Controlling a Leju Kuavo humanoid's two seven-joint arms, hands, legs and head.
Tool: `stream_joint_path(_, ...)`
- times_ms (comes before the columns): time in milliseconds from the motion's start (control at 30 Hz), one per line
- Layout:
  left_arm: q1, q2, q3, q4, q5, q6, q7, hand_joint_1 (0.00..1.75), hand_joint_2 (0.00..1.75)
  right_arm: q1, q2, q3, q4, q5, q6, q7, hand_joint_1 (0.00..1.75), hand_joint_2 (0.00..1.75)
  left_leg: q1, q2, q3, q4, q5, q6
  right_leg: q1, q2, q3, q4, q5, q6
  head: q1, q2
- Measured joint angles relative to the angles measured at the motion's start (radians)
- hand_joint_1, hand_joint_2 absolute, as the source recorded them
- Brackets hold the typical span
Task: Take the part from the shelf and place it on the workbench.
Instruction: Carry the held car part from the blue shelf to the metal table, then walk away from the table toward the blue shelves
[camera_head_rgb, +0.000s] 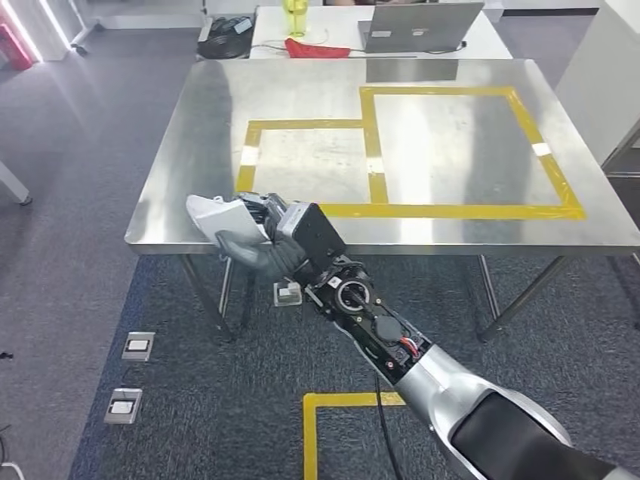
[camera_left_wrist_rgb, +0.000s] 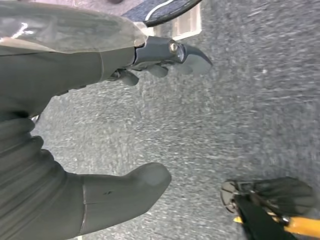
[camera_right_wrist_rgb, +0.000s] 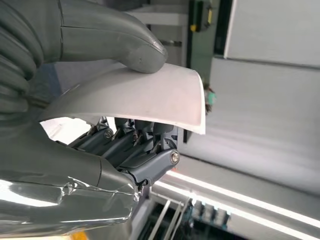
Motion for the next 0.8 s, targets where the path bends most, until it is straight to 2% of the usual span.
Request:
stream_joint_path(33,-0.001,0.000,0.000,0.000,0.000,0.001,0.000,0.00,1.75,-0.002,0.000,-0.002,0.001,-0.004,-0.002,-0.003,1.47,1.75,-0.002,0.004,0.003,0.004,-0.003,-0.006,0.001,0.002,-0.001,-0.009,0.003,-0.007,-0.001,0.000)
stream_joint_path(100,0.000,0.000,0.000,0.000,0.000,0.002,-0.001,0.00,1.75,-0.005,0.001,-0.005,0.002,-0.009,-0.005,-0.008,1.47,1.75,-0.002,0.010,0.007,0.011,-0.010,-0.019,-0.001,0.021,0.011,-0.015,0.004,-0.020,-0.004,0.000)
stream_joint_path(167,-0.001,0.000,0.000,0.000,0.001,0.003,-0.001,0.00,1.75,-0.008,0.002,-0.006,0.002,-0.009,-0.006,-0.012,1.47,1.75,0.001,0.001,-0.012,0.062,-0.040,-0.027,-0.005,0.040,0.023,-0.020,0.006,-0.029,-0.014,0.000)
stream_joint_path(200,-0.002,0.000,0.000,0.000,0.002,0.003,-0.001,0.00,1.75,-0.009,0.002,-0.006,0.003,-0.009,-0.006,-0.014,1.47,1.75,0.003,-0.006,-0.040,0.116,-0.069,-0.030,-0.005,0.048,0.025,-0.021,0.007,-0.031,-0.022,0.000)
stream_joint_path(267,-0.004,0.000,0.000,0.000,0.003,0.003,-0.001,0.00,1.75,-0.008,0.002,-0.007,0.005,-0.009,-0.006,-0.015,1.47,1.75,0.004,-0.016,-0.119,0.254,-0.126,-0.033,-0.003,0.064,0.025,-0.021,0.006,-0.034,-0.033,0.000)
stream_joint_path(300,-0.003,0.000,0.000,0.000,0.004,0.003,-0.001,0.00,1.75,-0.006,0.002,-0.007,0.007,-0.009,-0.006,-0.016,1.47,1.75,0.004,-0.018,-0.152,0.299,-0.135,-0.033,-0.001,0.073,0.026,-0.021,0.004,-0.036,-0.037,0.000)
stream_joint_path(333,-0.001,0.000,0.000,0.000,0.004,0.003,-0.001,0.00,1.75,-0.003,0.002,-0.007,0.009,-0.009,-0.006,-0.016,1.47,1.75,0.003,-0.019,-0.169,0.308,-0.125,-0.030,0.002,0.080,0.028,-0.021,0.003,-0.038,-0.039,0.000)
stream_joint_path(367,0.000,0.000,0.000,0.000,0.004,0.004,-0.001,0.00,1.75,-0.001,0.002,-0.007,0.010,-0.008,-0.006,-0.016,1.47,1.75,0.001,-0.021,-0.167,0.276,-0.093,-0.024,0.005,0.090,0.030,-0.021,0.001,-0.039,-0.041,0.000)
stream_joint_path(400,0.000,0.000,0.000,0.000,0.005,0.004,-0.001,0.00,1.75,0.000,0.002,-0.007,0.011,-0.007,-0.006,-0.017,1.47,1.75,-0.001,-0.026,-0.149,0.213,-0.049,-0.017,0.007,0.100,0.034,-0.021,-0.001,-0.040,-0.043,0.000)
stream_joint_path(433,0.000,0.001,0.000,0.000,0.005,0.005,-0.001,0.00,1.75,0.000,0.002,-0.007,0.012,-0.006,-0.007,-0.018,1.47,1.75,-0.003,-0.042,-0.123,0.134,-0.003,-0.007,0.008,0.108,0.036,-0.021,-0.002,-0.039,-0.044,0.000)
stream_joint_path(467,-0.002,0.002,0.000,0.000,0.006,0.006,-0.001,0.00,1.75,-0.001,0.002,-0.007,0.012,-0.005,-0.009,-0.019,1.47,1.75,-0.005,-0.057,-0.102,0.068,0.025,-0.001,0.010,0.117,0.037,-0.022,-0.003,-0.038,-0.045,0.000)
stream_joint_path(500,-0.003,0.004,0.000,0.000,0.006,0.007,-0.001,0.00,1.75,-0.002,0.002,-0.008,0.012,-0.005,-0.012,-0.021,1.47,1.75,-0.007,-0.072,-0.087,0.025,0.040,0.005,0.009,0.124,0.035,-0.022,-0.004,-0.036,-0.044,0.000)
stream_joint_path(533,-0.004,0.005,0.000,0.000,0.007,0.007,-0.001,0.00,1.75,-0.001,0.003,-0.009,0.013,-0.005,-0.015,-0.022,1.47,1.75,-0.010,-0.082,-0.080,0.003,0.046,0.008,0.008,0.130,0.032,-0.022,-0.005,-0.032,-0.044,0.000)
stream_joint_path(600,-0.004,0.002,0.000,0.000,0.008,0.008,-0.001,0.00,1.75,0.001,0.003,-0.012,0.013,-0.005,-0.024,-0.022,1.47,1.75,-0.008,-0.070,-0.072,-0.005,0.050,0.011,0.009,0.146,0.028,-0.022,-0.006,-0.023,-0.046,0.000)
stream_joint_path(633,-0.004,0.001,0.000,0.000,0.008,0.009,-0.001,0.00,1.75,0.002,0.003,-0.014,0.013,-0.005,-0.029,-0.022,1.47,1.75,-0.004,-0.060,-0.067,-0.011,0.055,0.012,0.012,0.142,0.027,-0.014,-0.012,-0.018,-0.046,0.000)
stream_joint_path(667,-0.004,0.000,0.000,0.000,0.008,0.009,-0.001,0.00,1.75,0.001,0.003,-0.016,0.013,-0.005,-0.034,-0.021,1.47,1.75,0.001,-0.050,-0.062,-0.017,0.055,0.014,0.013,0.128,0.017,0.010,-0.028,-0.012,-0.042,0.000)
stream_joint_path(733,-0.004,0.000,0.000,0.000,0.006,0.009,-0.001,0.00,1.75,0.000,0.003,-0.020,0.013,-0.005,-0.043,-0.020,1.47,1.75,0.004,-0.035,-0.055,-0.023,0.055,0.017,0.009,0.079,-0.032,0.121,-0.091,0.002,-0.029,0.000)
stream_joint_path(767,-0.004,-0.001,0.000,0.000,0.005,0.009,-0.001,0.00,1.75,0.001,0.003,-0.021,0.013,-0.004,-0.045,-0.019,1.47,1.75,0.004,-0.030,-0.054,-0.023,0.054,0.018,0.003,0.061,-0.066,0.193,-0.125,0.009,-0.023,0.000)
stream_joint_path(800,-0.004,-0.001,0.000,0.000,0.005,0.009,-0.001,0.00,1.75,0.004,0.002,-0.021,0.013,-0.004,-0.047,-0.018,1.47,1.75,0.004,-0.024,-0.054,-0.022,0.053,0.018,-0.003,0.052,-0.094,0.250,-0.147,0.015,-0.021,0.000)
